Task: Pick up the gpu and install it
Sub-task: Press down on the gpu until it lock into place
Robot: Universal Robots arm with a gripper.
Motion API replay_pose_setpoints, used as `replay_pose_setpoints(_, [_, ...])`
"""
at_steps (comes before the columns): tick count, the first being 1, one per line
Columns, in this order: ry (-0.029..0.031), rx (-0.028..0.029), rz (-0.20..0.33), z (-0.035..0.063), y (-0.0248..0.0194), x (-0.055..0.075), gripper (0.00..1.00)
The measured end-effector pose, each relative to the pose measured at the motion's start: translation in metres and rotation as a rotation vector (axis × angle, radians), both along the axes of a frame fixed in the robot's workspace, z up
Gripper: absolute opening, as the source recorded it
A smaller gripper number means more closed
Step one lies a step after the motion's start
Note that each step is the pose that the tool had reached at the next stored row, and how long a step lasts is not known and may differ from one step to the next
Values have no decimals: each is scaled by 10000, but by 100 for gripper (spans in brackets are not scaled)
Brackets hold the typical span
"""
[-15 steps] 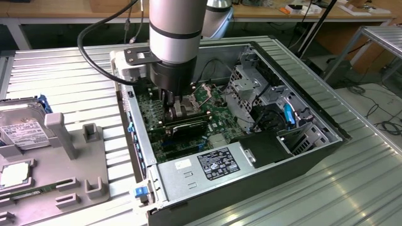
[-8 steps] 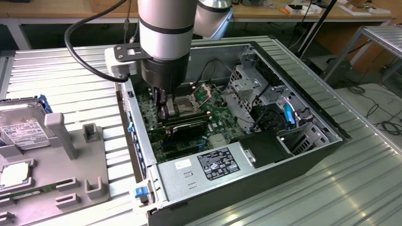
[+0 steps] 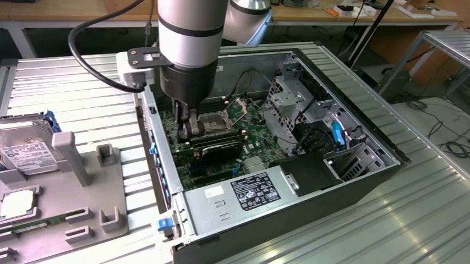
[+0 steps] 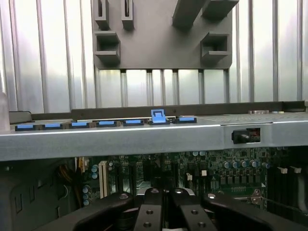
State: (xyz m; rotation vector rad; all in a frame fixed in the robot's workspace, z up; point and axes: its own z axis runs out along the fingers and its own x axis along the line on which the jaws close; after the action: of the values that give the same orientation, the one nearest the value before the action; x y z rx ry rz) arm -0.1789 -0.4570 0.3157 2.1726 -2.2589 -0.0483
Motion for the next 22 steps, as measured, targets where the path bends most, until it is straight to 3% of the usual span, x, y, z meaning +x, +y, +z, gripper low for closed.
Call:
replay_pose_setpoints(1, [37, -1, 0, -2, 0, 0, 11])
replay_pose_setpoints(5, [18, 24, 0, -47, -1, 0, 11])
replay_pose_setpoints(9, [268, 27, 1, -77, 0, 1, 11])
replay_pose_setpoints(11, [530, 28, -44, -95, 0, 0, 11])
replay_pose_setpoints(12, [595, 30, -90, -97, 0, 0, 11])
replay_pose_setpoints(18, [607, 32, -109, -101, 2, 0, 11])
replay_pose_setpoints(20, [643, 33, -148, -105, 2, 0, 11])
replay_pose_setpoints(22, [724, 34, -222, -109, 2, -1, 11])
